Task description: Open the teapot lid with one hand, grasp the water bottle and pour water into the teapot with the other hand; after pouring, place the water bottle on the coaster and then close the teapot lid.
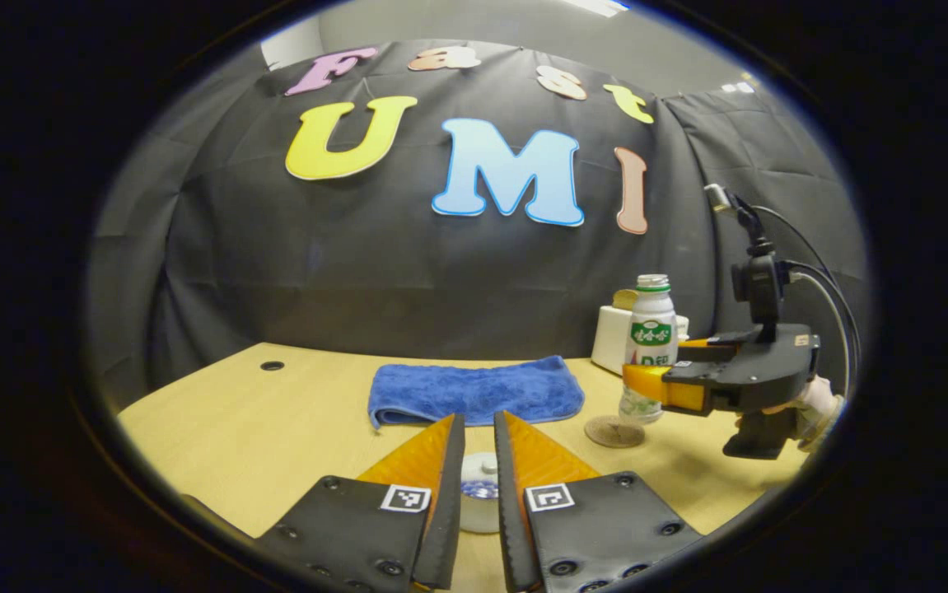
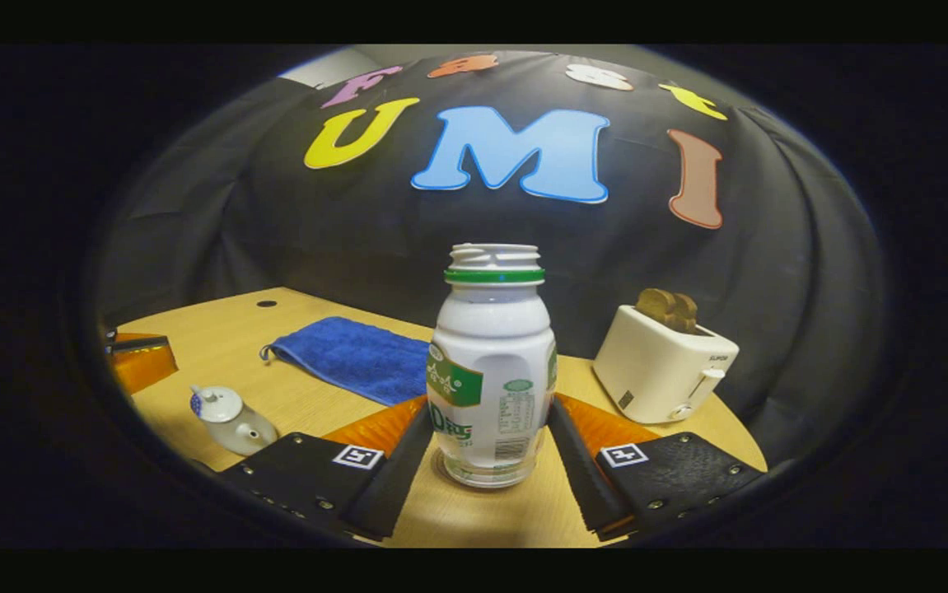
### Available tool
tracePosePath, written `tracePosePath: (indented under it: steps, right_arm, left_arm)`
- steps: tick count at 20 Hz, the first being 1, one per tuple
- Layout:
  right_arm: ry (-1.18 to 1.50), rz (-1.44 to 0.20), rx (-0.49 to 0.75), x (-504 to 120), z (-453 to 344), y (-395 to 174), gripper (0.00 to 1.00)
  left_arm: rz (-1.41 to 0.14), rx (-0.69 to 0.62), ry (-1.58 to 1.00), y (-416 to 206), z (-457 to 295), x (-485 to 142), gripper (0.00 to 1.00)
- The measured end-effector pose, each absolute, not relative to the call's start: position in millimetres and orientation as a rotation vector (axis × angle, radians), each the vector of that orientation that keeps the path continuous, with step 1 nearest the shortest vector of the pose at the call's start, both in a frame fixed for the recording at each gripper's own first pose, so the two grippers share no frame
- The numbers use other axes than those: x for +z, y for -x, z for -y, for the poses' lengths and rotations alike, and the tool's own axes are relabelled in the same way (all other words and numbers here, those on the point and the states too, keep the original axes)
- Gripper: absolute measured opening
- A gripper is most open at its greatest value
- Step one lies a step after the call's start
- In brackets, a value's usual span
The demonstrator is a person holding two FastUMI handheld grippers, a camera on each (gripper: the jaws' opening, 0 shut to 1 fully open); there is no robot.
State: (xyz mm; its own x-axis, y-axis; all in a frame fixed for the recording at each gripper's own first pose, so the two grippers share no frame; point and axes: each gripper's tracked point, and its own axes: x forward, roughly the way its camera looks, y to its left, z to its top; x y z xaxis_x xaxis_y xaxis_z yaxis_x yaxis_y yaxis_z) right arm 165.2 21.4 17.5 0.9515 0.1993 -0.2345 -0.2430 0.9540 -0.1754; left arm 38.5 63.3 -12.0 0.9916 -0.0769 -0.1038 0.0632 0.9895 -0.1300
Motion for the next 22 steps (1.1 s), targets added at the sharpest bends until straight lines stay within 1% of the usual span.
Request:
tracePosePath:
  steps: [1, 2, 3, 9, 10, 11, 12, 14, 15, 16, 22]
  right_arm:
    - [0.188, -0.226, 0.226, 14, -23, -171, 0.81]
    - [0.175, -0.236, 0.224, 10, -23, -175, 0.81]
    - [0.164, -0.247, 0.222, 7, -22, -179, 0.81]
    - [0.112, -0.299, 0.214, -12, -21, -190, 0.81]
    - [0.107, -0.303, 0.214, -13, -21, -190, 0.81]
    - [0.099, -0.298, 0.213, -12, -21, -192, 0.81]
    - [0.092, -0.303, 0.210, -13, -20, -191, 0.81]
    - [0.084, -0.303, 0.209, -14, -19, -191, 0.81]
    - [0.080, -0.302, 0.208, -13, -19, -191, 0.81]
    - [0.076, -0.302, 0.208, -14, -18, -190, 0.81]
    - [0.069, -0.311, 0.215, -17, -18, -186, 0.82]
  left_arm:
    - [-0.108, -0.068, 0.125, -38, -66, -13, 0.32]
    - [-0.107, -0.065, 0.125, -37, -69, -13, 0.28]
    - [-0.107, -0.064, 0.127, -37, -70, -13, 0.32]
    - [-0.113, -0.062, 0.131, -37, -74, -17, 0.32]
    - [-0.114, -0.062, 0.131, -36, -74, -17, 0.28]
    - [-0.114, -0.061, 0.131, -36, -75, -17, 0.28]
    - [-0.114, -0.058, 0.130, -35, -77, -16, 0.32]
    - [-0.112, -0.055, 0.132, -33, -78, -16, 0.32]
    - [-0.111, -0.053, 0.133, -34, -78, -16, 0.28]
    - [-0.111, -0.053, 0.133, -34, -78, -15, 0.32]
    - [-0.109, -0.064, 0.125, -33, -71, -13, 0.32]
